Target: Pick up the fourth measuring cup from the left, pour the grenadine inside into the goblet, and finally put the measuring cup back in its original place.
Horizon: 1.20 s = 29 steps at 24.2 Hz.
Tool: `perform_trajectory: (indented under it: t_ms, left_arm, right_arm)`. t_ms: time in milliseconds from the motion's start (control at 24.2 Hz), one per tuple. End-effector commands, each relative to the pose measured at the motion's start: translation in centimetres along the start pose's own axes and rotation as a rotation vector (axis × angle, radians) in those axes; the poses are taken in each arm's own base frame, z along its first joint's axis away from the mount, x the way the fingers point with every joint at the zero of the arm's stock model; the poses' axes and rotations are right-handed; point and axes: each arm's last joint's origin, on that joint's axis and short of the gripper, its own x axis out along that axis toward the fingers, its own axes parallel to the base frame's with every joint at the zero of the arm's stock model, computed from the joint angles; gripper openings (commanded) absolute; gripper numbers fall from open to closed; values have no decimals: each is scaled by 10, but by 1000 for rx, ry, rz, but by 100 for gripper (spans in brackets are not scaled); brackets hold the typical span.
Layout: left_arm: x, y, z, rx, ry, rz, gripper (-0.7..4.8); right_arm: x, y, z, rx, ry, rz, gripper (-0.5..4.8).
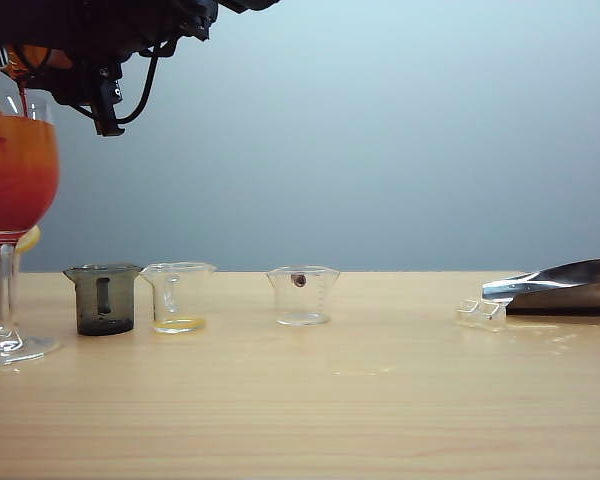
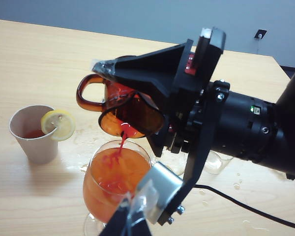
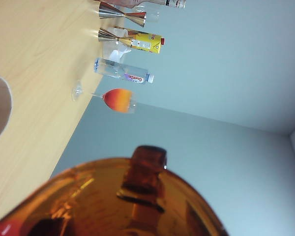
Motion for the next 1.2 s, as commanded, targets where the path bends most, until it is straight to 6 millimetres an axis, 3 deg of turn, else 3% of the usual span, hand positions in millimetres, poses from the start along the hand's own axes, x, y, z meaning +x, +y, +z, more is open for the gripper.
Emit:
perform_trajectory:
  t_ms: [41,578,785,992,1198]
  left_arm:
    - [0,0,1,-3,-11,1,-5]
    - [0,0,1,-3,-12,0,-5]
    - [0,0,1,-3,-12,0,-5]
    - [0,0,2,-4,-16,0,-5]
    - [0,0,2,-4,-16,0,-5]
  right_arm:
    - [-2,-11,-2,-41,13,-50,-6]
    - [-2,-11,-2,-28,5,-52,-6]
    - [-2,-11,-2,132,1,-51,-6]
    - [-3,-12,-2,468,-8,-55,-6]
    - [-3,-12,-2,657,-12,-53,-6]
